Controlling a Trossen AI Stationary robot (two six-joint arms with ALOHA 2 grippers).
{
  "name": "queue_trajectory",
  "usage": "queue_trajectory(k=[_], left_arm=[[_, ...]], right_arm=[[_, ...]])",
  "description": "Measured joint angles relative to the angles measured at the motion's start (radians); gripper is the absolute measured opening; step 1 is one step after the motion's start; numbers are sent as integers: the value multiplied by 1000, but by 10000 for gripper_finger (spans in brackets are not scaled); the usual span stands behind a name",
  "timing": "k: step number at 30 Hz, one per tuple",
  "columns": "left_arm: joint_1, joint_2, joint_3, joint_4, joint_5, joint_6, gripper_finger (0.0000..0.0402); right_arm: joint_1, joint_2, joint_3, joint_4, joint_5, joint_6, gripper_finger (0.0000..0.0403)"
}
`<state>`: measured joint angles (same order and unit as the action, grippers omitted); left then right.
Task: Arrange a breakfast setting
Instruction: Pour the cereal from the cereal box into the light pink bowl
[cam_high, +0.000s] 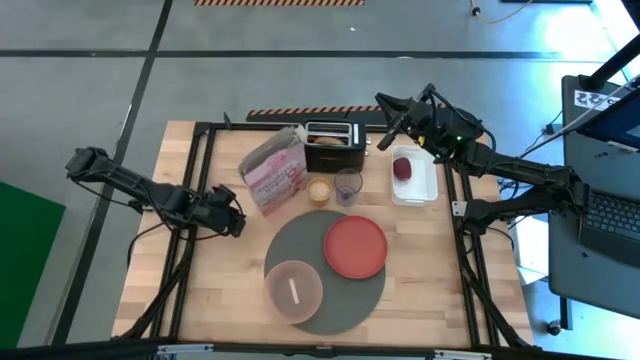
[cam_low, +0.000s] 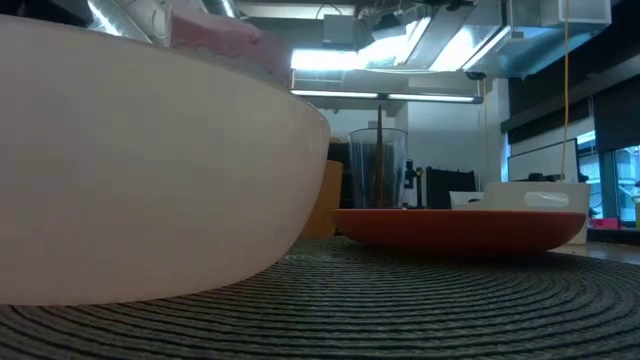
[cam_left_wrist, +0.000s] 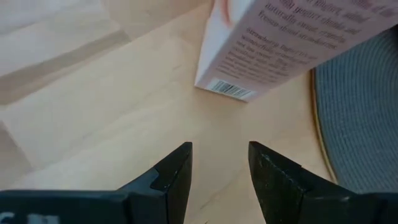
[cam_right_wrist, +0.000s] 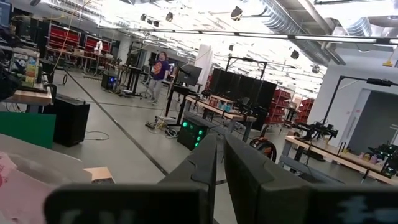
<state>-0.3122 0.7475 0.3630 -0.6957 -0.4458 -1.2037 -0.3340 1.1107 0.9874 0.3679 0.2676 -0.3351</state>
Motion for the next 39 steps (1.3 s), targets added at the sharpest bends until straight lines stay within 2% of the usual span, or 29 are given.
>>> queue_trajectory(k=[2, 5, 8, 13, 16, 18, 26, 35, 39], left_arm=[[0, 0, -16, 29, 0, -23, 160], [0, 0, -47, 75, 0, -52, 194], [0, 2, -60, 105, -9, -51, 246], [0, 16, -63, 113, -83, -22, 346], [0, 24, -63, 122, -96, 6, 388], [0, 27, -63, 130, -109, 23, 396], [-2, 35, -63, 275, -245, 226, 388], [-3, 125, -63, 295, -311, 320, 387], [-2, 185, -63, 333, -311, 324, 387]], right_arm=[[0, 0, 0, 0, 0, 1, 35], [0, 0, 0, 0, 0, 2, 35], [0, 0, 0, 0, 0, 34, 35], [0, 0, 0, -1, 0, 55, 35], [0, 0, 0, -1, 0, 55, 35], [0, 0, 0, -1, 0, 55, 35], [0, 0, 0, -4, 0, 55, 35], [0, 0, 0, -4, -41, 55, 35], [0, 0, 0, -1, -52, 95, 35]])
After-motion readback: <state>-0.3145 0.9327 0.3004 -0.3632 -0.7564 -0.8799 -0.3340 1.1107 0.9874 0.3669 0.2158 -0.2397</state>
